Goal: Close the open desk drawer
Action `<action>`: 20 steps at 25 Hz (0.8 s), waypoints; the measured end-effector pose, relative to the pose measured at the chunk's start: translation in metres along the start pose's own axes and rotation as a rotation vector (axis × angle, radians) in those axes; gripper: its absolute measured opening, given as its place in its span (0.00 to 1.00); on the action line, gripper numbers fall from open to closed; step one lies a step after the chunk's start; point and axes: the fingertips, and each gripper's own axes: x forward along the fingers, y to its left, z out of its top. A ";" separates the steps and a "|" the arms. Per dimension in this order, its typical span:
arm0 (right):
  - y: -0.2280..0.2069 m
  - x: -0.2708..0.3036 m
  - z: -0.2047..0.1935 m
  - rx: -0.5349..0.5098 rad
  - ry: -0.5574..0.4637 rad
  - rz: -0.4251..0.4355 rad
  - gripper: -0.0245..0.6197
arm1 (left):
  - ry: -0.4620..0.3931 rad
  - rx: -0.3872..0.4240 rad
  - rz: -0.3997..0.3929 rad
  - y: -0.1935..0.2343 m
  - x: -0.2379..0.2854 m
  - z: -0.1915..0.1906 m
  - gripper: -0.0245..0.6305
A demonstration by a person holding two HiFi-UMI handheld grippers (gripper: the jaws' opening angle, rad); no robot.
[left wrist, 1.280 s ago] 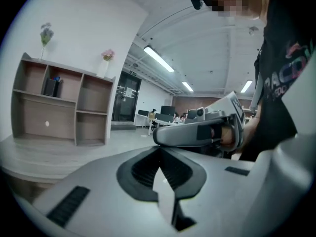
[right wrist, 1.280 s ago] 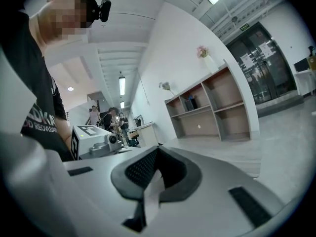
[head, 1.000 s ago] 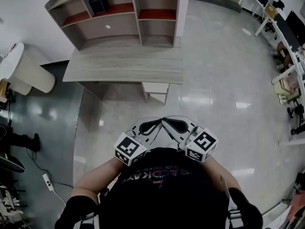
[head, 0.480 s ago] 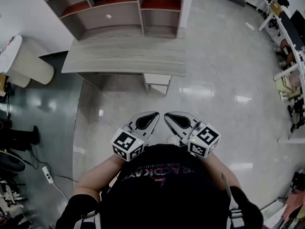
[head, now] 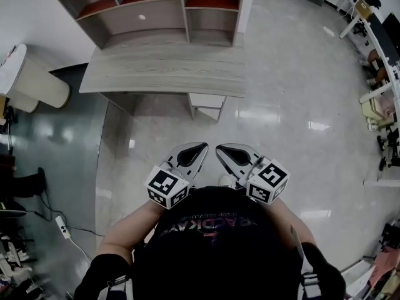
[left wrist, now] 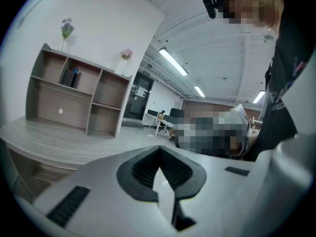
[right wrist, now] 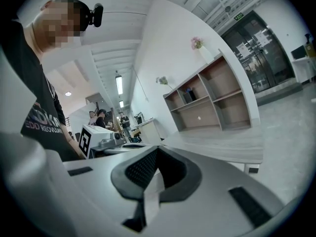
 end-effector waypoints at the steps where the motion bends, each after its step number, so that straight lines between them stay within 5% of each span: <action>1: -0.001 0.000 0.000 0.004 0.001 -0.002 0.06 | 0.003 -0.004 0.000 0.001 0.000 -0.001 0.05; 20: 0.004 0.005 -0.007 -0.019 0.037 0.006 0.06 | 0.018 -0.023 0.007 0.002 0.000 -0.008 0.05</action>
